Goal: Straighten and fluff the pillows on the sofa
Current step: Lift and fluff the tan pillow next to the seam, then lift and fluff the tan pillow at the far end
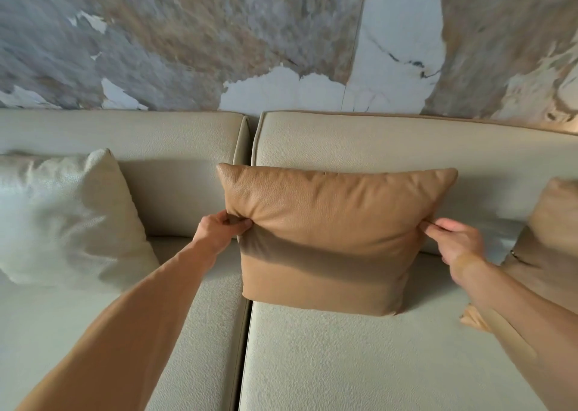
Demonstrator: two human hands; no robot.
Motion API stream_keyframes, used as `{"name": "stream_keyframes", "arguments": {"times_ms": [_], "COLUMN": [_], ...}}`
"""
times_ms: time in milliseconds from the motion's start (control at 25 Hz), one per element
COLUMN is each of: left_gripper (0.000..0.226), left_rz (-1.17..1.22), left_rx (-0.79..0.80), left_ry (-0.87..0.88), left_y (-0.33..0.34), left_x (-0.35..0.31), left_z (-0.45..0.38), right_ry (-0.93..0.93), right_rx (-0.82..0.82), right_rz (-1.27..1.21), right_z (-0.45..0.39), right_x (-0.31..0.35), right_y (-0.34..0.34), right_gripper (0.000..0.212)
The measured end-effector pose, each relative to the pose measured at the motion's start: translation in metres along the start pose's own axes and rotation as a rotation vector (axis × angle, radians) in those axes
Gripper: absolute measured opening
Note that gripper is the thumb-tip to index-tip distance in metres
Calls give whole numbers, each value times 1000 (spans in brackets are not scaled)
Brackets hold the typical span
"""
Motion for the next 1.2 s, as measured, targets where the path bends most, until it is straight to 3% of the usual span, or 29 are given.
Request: {"name": "stream_keyframes", "arguments": {"times_ms": [240,440,640,880,1200], "left_gripper": [78,75,77,85,93], "left_rz": [-111,-599,-949,-1103,-1092], "left_rx": [20,-51,-43,41,-70], "left_ry": [36,175,406,620,692], "left_y": [-19,-43,-82,-95,-106], "left_x": [-11,-51,-110,-153,-189], "left_z": [47,136,229,317,357], "right_ry": [-123,-296,-595,-609,-592], "right_rx": [188,316,273,198,87], "right_rz": [368,628,1111,1214,1165], "right_z": [56,160,249,322,352], "right_x": [24,77,152,195,217], "right_y": [-8,-47,-110,-165,-218], "right_gripper": [69,67,74,78,79]}}
Point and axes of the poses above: each hand's wrist, its own z-axis away from the middle knuckle, its own y-axis out of the palm, x = y × z, the point moved 5 cm from there along -z, towards the middle knuckle, and after that the axes turned 3 degrees about -z, right-handed, at the moved point
